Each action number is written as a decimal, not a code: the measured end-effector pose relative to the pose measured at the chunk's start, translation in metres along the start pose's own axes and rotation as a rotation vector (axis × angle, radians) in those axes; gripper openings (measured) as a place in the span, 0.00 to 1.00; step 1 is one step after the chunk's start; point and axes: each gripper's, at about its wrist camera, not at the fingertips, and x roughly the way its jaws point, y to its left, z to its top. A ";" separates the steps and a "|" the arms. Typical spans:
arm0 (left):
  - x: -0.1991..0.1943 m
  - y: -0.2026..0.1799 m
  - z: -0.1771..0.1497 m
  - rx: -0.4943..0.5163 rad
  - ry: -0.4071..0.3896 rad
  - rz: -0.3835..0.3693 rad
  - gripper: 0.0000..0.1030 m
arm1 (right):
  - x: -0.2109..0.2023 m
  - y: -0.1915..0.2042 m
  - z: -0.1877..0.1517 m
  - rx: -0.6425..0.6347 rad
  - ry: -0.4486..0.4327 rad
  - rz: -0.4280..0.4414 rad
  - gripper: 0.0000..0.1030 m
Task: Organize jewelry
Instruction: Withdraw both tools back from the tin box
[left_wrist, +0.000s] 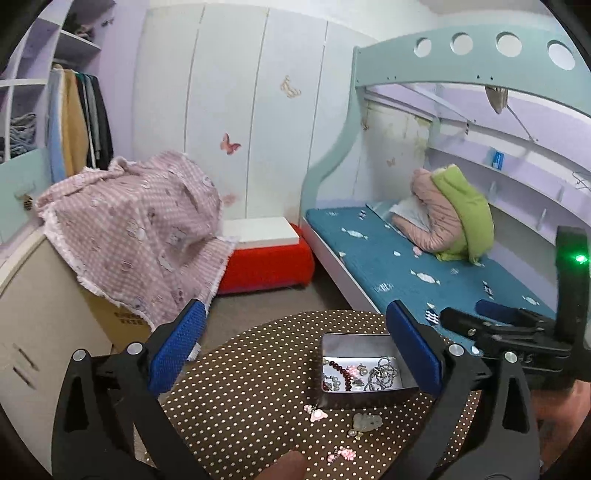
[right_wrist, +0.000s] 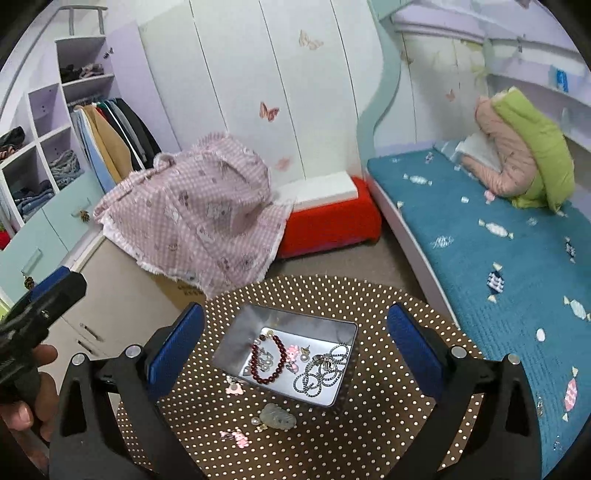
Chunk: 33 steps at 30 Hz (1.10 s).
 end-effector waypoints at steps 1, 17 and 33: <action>-0.008 0.001 0.000 -0.002 -0.012 0.004 0.95 | -0.006 0.003 0.000 -0.005 -0.013 -0.007 0.93; -0.094 0.006 -0.029 -0.011 -0.112 0.060 0.95 | -0.101 0.042 -0.030 -0.062 -0.187 -0.083 0.93; -0.117 0.021 -0.093 -0.038 -0.035 0.078 0.95 | -0.121 0.052 -0.080 -0.072 -0.177 -0.139 0.93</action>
